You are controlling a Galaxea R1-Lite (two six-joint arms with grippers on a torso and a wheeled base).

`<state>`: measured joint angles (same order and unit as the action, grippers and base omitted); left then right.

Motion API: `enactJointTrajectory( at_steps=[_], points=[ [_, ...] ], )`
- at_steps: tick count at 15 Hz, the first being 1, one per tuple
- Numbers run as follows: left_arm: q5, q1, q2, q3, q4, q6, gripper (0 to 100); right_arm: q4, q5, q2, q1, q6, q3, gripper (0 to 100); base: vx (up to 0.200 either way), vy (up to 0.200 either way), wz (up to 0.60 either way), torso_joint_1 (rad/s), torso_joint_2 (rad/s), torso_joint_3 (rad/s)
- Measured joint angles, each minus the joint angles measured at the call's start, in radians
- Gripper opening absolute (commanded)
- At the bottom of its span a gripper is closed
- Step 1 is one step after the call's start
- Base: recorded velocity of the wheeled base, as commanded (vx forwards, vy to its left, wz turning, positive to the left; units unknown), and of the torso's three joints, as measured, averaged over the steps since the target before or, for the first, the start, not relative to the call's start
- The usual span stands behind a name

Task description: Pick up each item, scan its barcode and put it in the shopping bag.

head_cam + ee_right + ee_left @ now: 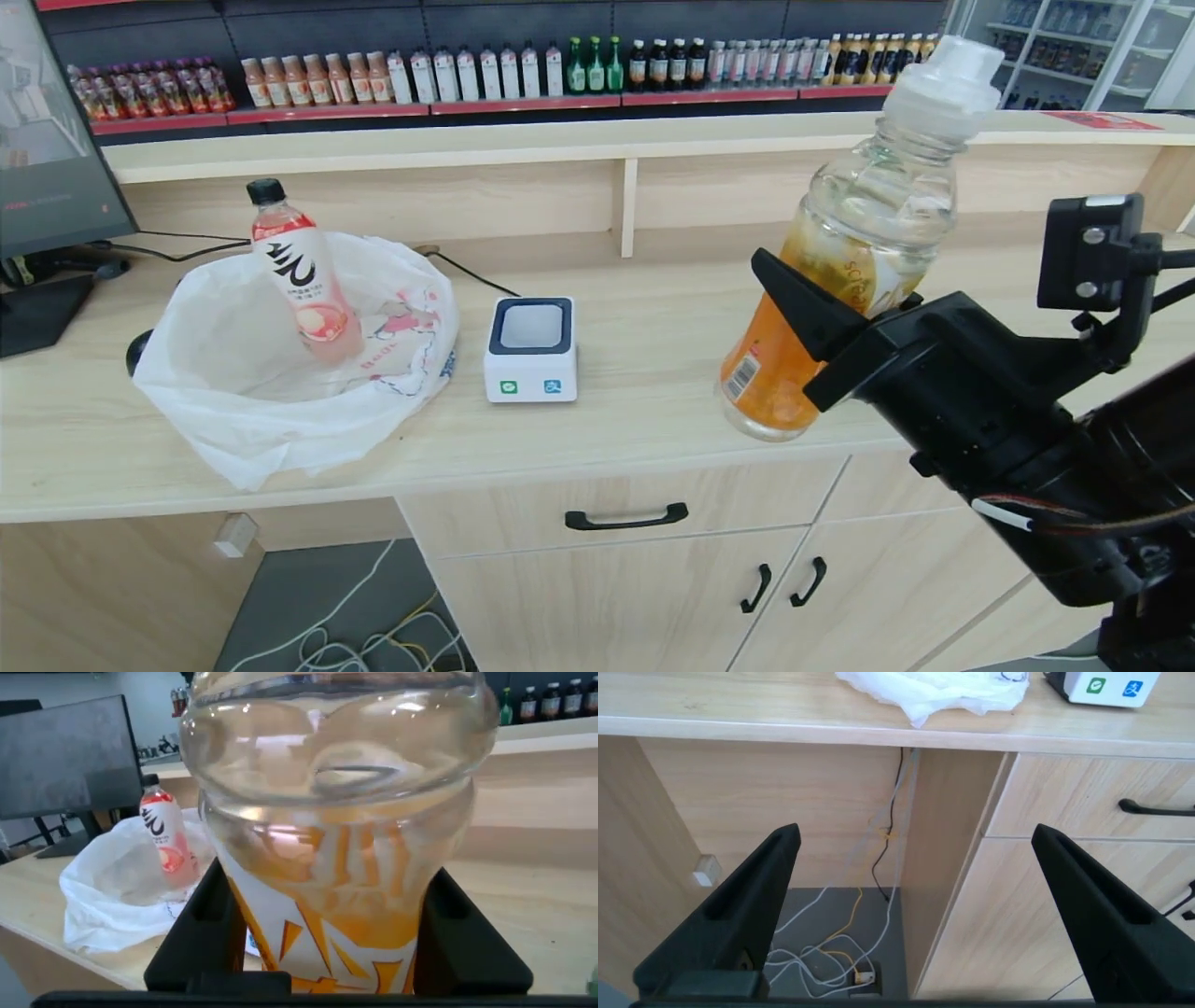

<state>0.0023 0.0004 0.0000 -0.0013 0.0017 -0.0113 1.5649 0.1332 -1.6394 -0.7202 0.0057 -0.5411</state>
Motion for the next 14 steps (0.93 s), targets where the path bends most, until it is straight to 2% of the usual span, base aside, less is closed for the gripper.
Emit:
enactJointTrajectory(
  at_steps=[7,14],
  points=[
    [0.0,0.001,0.0,0.0,0.0,-0.005,100,0.005,0.0,0.004,0.008,-0.006,-0.002,0,0.0,0.2,0.0,0.002,0.0,0.004],
    [0.0,0.001,0.0,0.0,0.0,-0.003,100,0.005,0.0,0.036,0.061,-0.019,0.02,0,0.0,0.2,0.0,0.002,0.0,0.004]
  ],
)
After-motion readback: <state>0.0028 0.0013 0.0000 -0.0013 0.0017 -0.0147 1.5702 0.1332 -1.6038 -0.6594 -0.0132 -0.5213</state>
